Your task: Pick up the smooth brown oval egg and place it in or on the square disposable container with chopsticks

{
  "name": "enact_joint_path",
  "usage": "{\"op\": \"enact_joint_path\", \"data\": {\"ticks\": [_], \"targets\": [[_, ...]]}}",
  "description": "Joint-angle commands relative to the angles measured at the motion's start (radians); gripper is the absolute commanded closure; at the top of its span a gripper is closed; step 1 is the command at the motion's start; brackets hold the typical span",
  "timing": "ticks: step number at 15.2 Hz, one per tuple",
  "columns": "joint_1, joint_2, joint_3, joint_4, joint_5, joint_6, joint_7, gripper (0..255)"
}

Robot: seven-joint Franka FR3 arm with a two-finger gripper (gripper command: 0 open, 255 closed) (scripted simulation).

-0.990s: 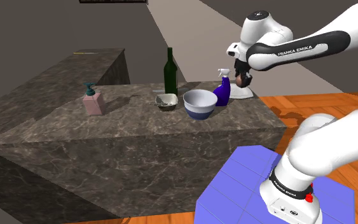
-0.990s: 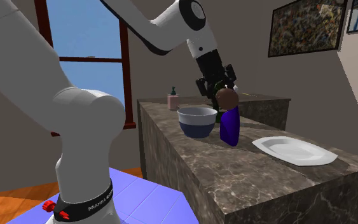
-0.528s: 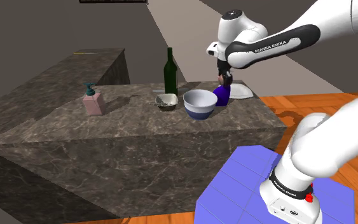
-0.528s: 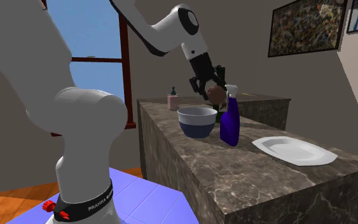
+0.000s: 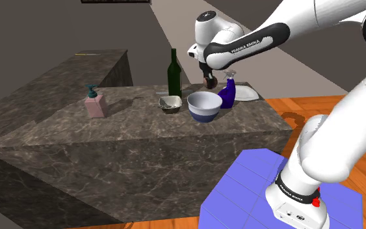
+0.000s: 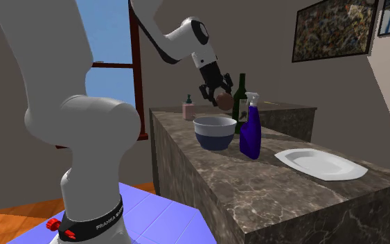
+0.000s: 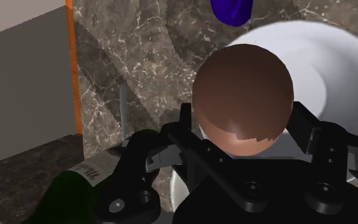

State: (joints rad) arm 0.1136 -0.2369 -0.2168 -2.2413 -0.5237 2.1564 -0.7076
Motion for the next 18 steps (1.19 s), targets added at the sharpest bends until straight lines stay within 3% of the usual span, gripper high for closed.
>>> {"op": "enact_joint_path", "data": {"ticks": [1, 9, 16, 18], "targets": [[0.017, 0.06, 0.017, 0.071, 0.019, -0.02, 0.017, 255], [0.072, 0.314, 0.075, 0.37, 0.074, -0.101, 0.077, 255], [0.112, 0.561, 0.109, 0.71, 0.112, -0.216, 0.1, 255], [0.112, 0.565, 0.108, 0.688, 0.109, -0.193, 0.11, 255]]}}
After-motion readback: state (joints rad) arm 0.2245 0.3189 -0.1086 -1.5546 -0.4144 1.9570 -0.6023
